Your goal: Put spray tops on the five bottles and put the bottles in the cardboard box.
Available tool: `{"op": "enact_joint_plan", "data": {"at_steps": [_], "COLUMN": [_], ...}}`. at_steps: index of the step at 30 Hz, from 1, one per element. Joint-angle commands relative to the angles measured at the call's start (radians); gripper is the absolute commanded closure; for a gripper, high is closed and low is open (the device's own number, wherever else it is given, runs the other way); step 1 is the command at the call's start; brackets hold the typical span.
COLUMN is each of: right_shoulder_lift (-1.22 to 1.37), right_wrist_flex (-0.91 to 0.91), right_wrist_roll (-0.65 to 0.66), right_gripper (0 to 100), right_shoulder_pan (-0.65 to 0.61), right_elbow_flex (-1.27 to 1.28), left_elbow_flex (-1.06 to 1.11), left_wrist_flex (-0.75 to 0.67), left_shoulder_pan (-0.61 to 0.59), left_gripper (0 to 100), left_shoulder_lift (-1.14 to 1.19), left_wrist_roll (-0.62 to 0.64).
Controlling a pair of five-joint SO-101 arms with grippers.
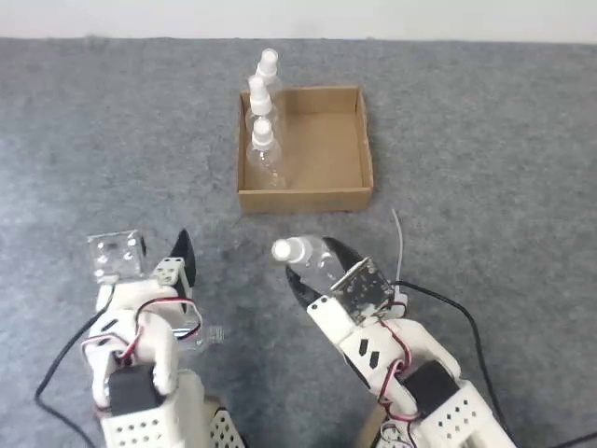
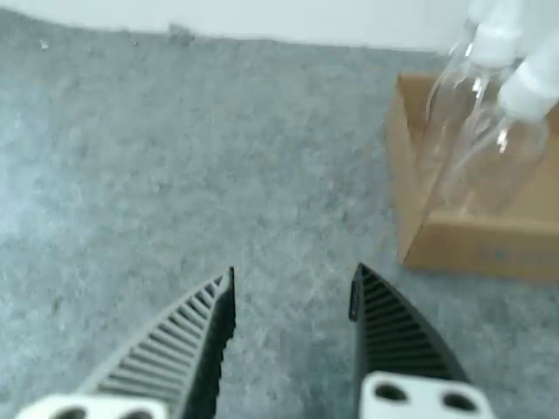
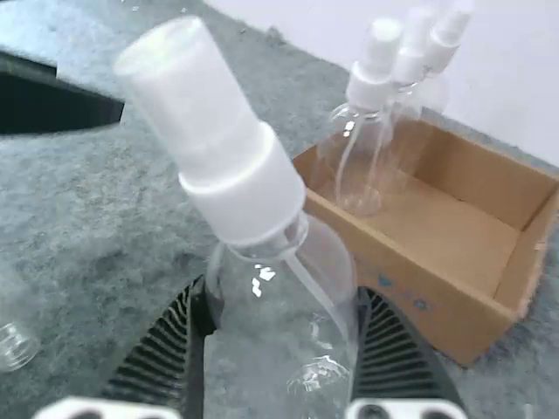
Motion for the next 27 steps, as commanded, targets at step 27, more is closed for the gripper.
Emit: {"op": "enact_joint_plan", "data": {"at_steps": [27], "right_shoulder_lift": [0.094], "right_wrist_flex": [-0.004], "right_wrist_roll": [0.054], "right_gripper": [93.0], "right_shoulder_pan": [0.081], "right_elbow_flex": [-0.489], "left_elbow_flex": [0.021], "left_wrist_flex": [-0.077], "left_shoulder_pan": [-0.009], "left_gripper": [80], "left_shoulder_lift": [-0.017], "left_wrist_roll": [-0.006]}}
